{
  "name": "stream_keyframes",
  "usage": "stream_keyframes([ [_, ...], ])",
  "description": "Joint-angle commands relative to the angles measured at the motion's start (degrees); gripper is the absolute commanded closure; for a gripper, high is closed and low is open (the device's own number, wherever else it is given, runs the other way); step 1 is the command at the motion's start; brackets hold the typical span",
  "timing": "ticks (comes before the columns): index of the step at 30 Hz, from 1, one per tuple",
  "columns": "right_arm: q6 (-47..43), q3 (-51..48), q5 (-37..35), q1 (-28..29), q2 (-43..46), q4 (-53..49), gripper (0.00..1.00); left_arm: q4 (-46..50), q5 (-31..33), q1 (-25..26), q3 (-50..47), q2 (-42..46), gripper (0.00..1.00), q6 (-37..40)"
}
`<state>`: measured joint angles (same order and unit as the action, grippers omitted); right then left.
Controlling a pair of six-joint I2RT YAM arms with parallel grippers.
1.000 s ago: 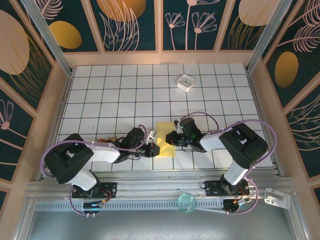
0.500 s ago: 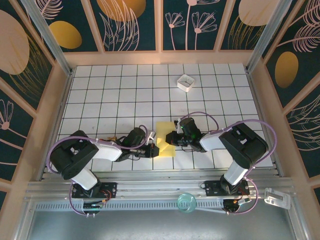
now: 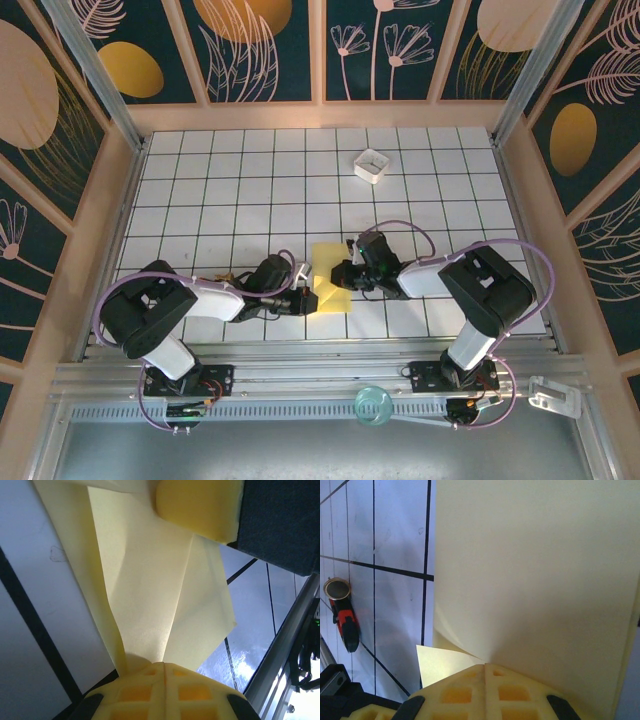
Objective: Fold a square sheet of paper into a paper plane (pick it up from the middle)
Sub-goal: Fold the triangle a second time at the center of the table.
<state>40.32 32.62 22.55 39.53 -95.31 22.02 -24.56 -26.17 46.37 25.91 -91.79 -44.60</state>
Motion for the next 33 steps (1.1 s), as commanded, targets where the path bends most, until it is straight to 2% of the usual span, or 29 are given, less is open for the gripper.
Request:
stream_keyframes([
  [1, -1.9, 2.5, -0.3, -0.3, 2.4, -5.5, 0.96, 9.9, 4.1, -0.5, -1.8, -2.3, 1.00, 1.3],
  [6, -0.8, 2.1, 1.2, 0.5, 7.0, -5.9, 0.89, 9.1, 4.4, -0.5, -2.5, -3.0, 1.00, 0.7],
  [12, 4.8, -2.8, 0.5, 3.3, 10.2, -3.0, 0.89, 11.9, 6.1, -0.5, -1.3, -3.6, 1.00, 1.7],
  [22, 10.3, -5.6, -1.2, 6.3, 7.3, 2.0, 0.94, 21.1, 11.6, -0.4, 1.6, -3.5, 1.00, 3.9],
  [33, 10.4, -3.1, 0.2, 6.4, 3.3, 2.6, 0.95, 23.1, 11.8, -0.5, 2.1, -4.7, 1.00, 4.3],
])
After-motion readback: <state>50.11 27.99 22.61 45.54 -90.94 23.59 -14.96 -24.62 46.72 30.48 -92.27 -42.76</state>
